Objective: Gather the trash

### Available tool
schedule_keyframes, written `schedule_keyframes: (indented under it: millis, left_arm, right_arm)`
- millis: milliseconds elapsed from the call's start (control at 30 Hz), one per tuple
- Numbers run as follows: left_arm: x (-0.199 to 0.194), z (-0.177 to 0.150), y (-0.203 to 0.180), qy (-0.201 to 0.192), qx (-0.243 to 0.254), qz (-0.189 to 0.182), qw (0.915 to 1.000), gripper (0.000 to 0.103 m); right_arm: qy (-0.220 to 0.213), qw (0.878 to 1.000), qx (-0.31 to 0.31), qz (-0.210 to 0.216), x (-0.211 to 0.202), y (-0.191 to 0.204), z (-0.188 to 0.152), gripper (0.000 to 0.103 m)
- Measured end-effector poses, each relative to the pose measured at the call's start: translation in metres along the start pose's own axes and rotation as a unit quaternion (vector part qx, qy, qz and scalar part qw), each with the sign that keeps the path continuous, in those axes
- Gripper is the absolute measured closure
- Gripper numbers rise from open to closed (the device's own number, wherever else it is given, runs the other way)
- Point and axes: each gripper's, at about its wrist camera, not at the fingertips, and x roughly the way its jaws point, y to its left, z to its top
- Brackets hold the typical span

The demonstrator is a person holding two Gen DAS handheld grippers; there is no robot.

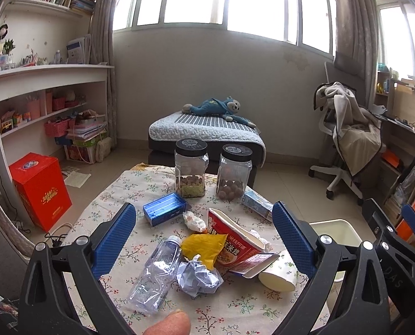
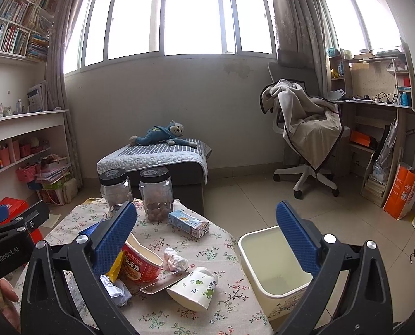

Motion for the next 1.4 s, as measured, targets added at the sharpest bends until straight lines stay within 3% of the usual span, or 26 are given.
schedule_keyframes:
  millis: [133, 300, 367, 433, 633, 900, 1267, 1400]
  left_arm:
    - [0.019, 0.01, 0.022, 0.059, -0.048, -0.01, 0.997, 0.008]
    - [0.042, 0.023, 0.051, 0.133, -0.11, -0.022, 0.9847, 0.007]
    - [0.063, 0.025, 0.056, 0.179, -0.102, -0.029, 0.978, 0.007]
    - [0.081, 0.022, 0.062, 0.219, -0.091, -0.011, 0.9715, 0.007]
    - [0.108, 0.005, 0.065, 0.238, -0.065, 0.013, 0.9691, 0.007]
    - [0.151, -0.031, 0.053, 0.319, -0.072, -0.018, 0.9449, 0.007]
    - [0.188, -0.071, 0.036, 0.389, -0.062, -0.018, 0.9192, 0.007]
    - [0.192, -0.076, 0.035, 0.394, -0.066, -0.022, 0.9165, 0.008]
  right_arm:
    - [0.078, 0.997, 0.002, 0.029, 0.017, 0.002, 0.008, 0.007]
    - [0.158, 0.985, -0.032, 0.065, 0.049, 0.004, 0.023, 0.007]
    - [0.186, 0.979, -0.051, 0.062, 0.068, 0.004, 0.025, 0.007]
    - [0.205, 0.975, -0.062, 0.063, 0.085, 0.004, 0.024, 0.007]
    - [0.224, 0.972, -0.055, 0.049, 0.114, 0.002, 0.008, 0.007]
    - [0.255, 0.964, -0.063, 0.027, 0.144, 0.0, -0.008, 0.007]
    - [0.284, 0.956, -0.068, 0.035, 0.18, 0.008, -0.02, 0.007]
    - [0.288, 0.953, -0.08, 0.047, 0.19, 0.023, -0.024, 0.007]
